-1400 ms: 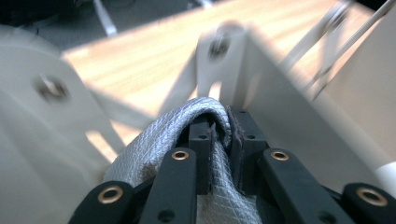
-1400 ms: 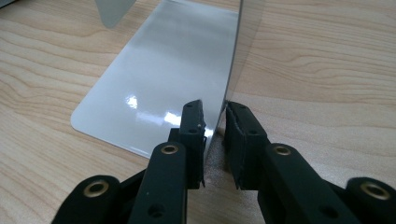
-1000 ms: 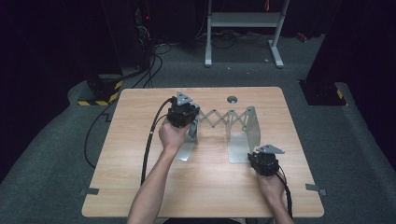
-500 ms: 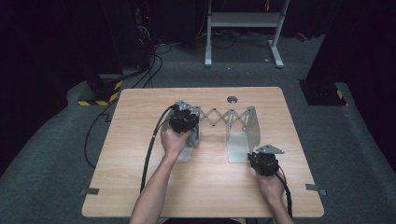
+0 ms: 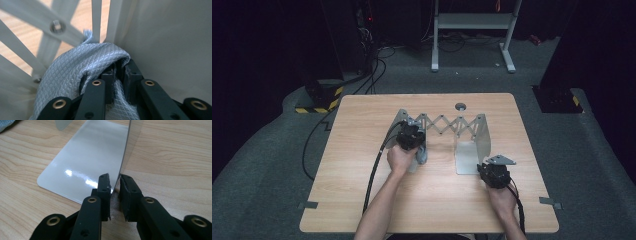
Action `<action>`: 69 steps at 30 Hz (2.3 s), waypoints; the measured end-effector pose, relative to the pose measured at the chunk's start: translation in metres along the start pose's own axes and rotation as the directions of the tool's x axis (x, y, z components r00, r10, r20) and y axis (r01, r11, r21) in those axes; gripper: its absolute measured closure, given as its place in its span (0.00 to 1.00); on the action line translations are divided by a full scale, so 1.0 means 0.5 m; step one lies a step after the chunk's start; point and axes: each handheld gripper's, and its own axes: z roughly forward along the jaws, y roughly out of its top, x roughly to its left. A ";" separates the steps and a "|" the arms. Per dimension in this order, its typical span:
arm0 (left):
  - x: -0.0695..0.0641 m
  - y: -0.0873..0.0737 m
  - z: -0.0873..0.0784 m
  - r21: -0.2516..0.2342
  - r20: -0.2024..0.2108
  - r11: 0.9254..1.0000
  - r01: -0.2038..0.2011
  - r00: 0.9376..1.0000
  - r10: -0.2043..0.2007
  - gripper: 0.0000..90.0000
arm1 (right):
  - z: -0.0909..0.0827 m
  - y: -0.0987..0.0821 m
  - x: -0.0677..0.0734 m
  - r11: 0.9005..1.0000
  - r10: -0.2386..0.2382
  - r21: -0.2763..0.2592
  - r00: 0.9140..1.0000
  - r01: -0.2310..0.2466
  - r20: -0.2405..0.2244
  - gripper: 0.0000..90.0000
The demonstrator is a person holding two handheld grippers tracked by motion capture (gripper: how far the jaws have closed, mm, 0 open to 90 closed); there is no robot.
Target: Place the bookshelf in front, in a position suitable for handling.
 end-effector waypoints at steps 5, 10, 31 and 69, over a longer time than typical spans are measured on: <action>0.003 -0.002 0.003 0.021 0.006 1.000 0.015 1.000 -0.015 0.90 | 0.000 0.000 0.000 1.000 0.002 0.000 1.000 -0.002 -0.002 0.88; 0.000 0.014 -0.030 -0.038 0.022 0.999 0.013 1.000 -0.012 0.90 | 0.000 0.000 -0.001 1.000 0.003 0.000 1.000 -0.003 -0.003 0.88; -0.020 0.062 -0.129 -0.191 0.038 0.981 -0.034 0.998 0.042 0.90 | 0.000 0.000 0.000 1.000 -0.001 0.000 1.000 0.001 0.000 0.88; -0.037 0.045 -0.164 -0.240 0.075 0.970 -0.033 0.996 0.052 0.90 | 0.001 0.001 0.004 1.000 -0.004 0.000 1.000 0.004 0.000 0.88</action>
